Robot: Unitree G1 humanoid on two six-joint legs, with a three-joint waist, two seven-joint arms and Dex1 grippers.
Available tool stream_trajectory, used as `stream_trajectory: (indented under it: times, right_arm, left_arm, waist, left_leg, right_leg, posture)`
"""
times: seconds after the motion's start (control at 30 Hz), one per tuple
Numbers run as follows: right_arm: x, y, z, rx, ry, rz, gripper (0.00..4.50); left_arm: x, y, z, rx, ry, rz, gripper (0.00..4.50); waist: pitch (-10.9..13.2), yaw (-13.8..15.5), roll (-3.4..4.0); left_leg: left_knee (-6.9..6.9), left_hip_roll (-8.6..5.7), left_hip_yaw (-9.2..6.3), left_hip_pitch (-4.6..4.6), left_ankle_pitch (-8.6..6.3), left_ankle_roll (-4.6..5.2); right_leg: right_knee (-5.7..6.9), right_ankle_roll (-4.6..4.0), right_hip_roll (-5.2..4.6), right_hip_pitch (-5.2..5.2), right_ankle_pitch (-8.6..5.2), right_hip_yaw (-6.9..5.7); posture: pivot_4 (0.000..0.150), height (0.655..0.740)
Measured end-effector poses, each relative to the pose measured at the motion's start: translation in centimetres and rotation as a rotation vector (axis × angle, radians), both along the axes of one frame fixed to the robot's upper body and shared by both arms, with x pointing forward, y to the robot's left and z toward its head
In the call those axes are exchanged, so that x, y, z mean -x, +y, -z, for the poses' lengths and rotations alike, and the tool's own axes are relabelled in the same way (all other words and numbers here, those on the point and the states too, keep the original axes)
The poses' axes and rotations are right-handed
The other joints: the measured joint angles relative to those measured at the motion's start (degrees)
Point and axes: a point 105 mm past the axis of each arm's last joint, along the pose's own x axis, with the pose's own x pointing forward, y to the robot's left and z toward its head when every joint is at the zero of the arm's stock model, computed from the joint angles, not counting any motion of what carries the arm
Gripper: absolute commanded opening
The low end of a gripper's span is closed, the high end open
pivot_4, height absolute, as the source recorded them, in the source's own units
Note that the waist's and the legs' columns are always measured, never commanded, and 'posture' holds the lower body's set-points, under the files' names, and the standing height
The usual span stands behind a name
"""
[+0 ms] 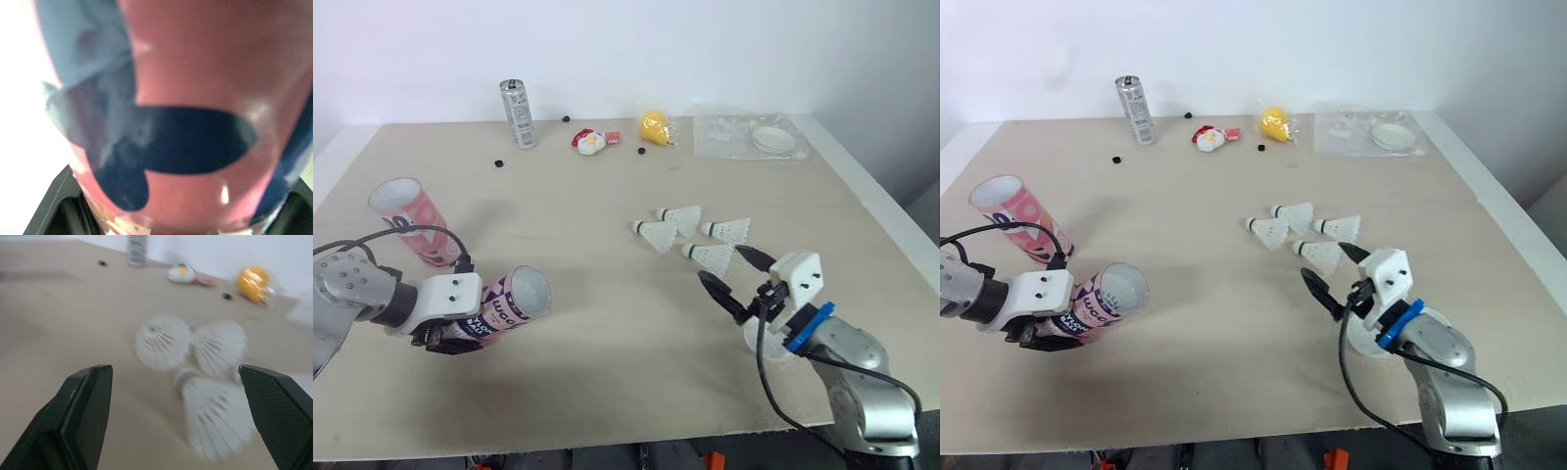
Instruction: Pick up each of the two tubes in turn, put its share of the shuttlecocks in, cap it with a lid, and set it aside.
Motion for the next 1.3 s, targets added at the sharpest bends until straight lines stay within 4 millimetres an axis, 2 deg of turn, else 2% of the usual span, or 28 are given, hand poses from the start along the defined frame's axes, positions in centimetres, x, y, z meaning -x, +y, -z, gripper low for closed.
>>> stream_trajectory:
  times: [0.17,0.37,0.6,0.7,0.87,0.9,0.93,1.23,1.3]
  right_arm:
    - [-0.2,-0.9,2.9,-0.025,0.157,0.042,4.43]
    - [-2.2,0.7,2.0,-0.037,0.160,0.021,4.43]
    - [-3.8,1.7,3.2,-0.051,0.212,0.015,4.43]
    - [-4.1,1.5,3.6,-0.051,0.224,0.028,3.69]
    - [-4.5,1.2,4.0,-0.053,0.232,0.042,1.07]
    - [-4.5,1.2,3.8,-0.054,0.225,0.042,0.42]
    - [-4.6,1.2,3.7,-0.054,0.221,0.042,0.03]
    - [-4.4,1.3,2.8,-0.072,0.212,0.004,0.03]
    - [-3.1,1.9,1.0,-0.061,0.224,-0.124,0.03]
  left_arm:
    - [0.0,-0.1,0.0,0.001,-0.004,0.002,3.02]
    - [0.0,-0.2,0.0,0.003,-0.009,-0.001,3.02]
    - [0.2,-0.3,0.0,0.006,-0.011,-0.003,3.02]
    - [0.2,-0.3,0.0,0.011,-0.013,-0.011,3.02]
    - [0.2,-0.2,0.0,0.011,-0.014,-0.019,3.02]
    - [0.2,-0.2,0.0,0.011,-0.015,-0.020,3.02]
    - [0.2,-0.2,0.0,0.011,-0.015,-0.020,3.02]
    - [0.2,-0.3,0.0,0.011,-0.016,-0.017,3.02]
    - [0.3,-0.3,0.0,0.011,-0.016,-0.016,3.02]
  waist:
    - [0.0,0.1,0.00]
    - [0.0,0.0,0.01]
    - [0.0,0.1,0.02]
    - [0.0,0.1,0.02]
    - [0.0,0.1,0.02]
    - [0.0,0.1,0.02]
    - [0.0,0.1,0.02]
    - [0.0,0.1,0.03]
    - [0.1,0.1,0.16]
  left_leg:
    - [0.00,-0.03,0.03,-0.02,0.00,0.00]
    - [0.02,-0.01,0.02,-0.02,0.01,0.02]
    - [-0.02,-0.05,0.02,-0.08,0.00,0.01]
    - [-0.02,-0.05,0.01,-0.08,0.00,0.01]
    - [-0.02,-0.04,0.01,-0.06,0.00,0.01]
    - [-0.02,-0.04,0.01,-0.06,0.00,0.01]
    - [-0.02,-0.04,0.01,-0.06,0.00,0.01]
    - [-0.02,-0.04,0.01,-0.08,0.00,0.01]
    - [-0.01,-0.06,0.02,-0.10,0.00,0.01]
  right_leg:
    - [0.00,0.04,-0.02,0.01,-0.03,0.07]
    - [0.00,0.04,0.01,0.01,0.02,0.06]
    - [-0.01,0.10,-0.01,-0.01,-0.08,0.09]
    - [-0.01,0.11,-0.01,-0.01,-0.08,0.09]
    - [-0.01,0.08,0.00,-0.01,-0.05,0.09]
    - [-0.01,0.08,0.00,-0.01,-0.05,0.09]
    - [-0.01,0.09,0.00,-0.01,-0.05,0.09]
    - [-0.01,0.10,-0.01,-0.01,-0.06,0.09]
    - [-0.02,0.13,-0.03,-0.01,-0.06,0.11]
  posture:
    - [0.150,0.7400]
    - [0.150,0.7400]
    - [0.150,0.7400]
    - [0.150,0.7400]
    - [0.150,0.7400]
    - [0.150,0.7400]
    - [0.150,0.7400]
    - [0.150,0.7400]
    - [0.150,0.7400]
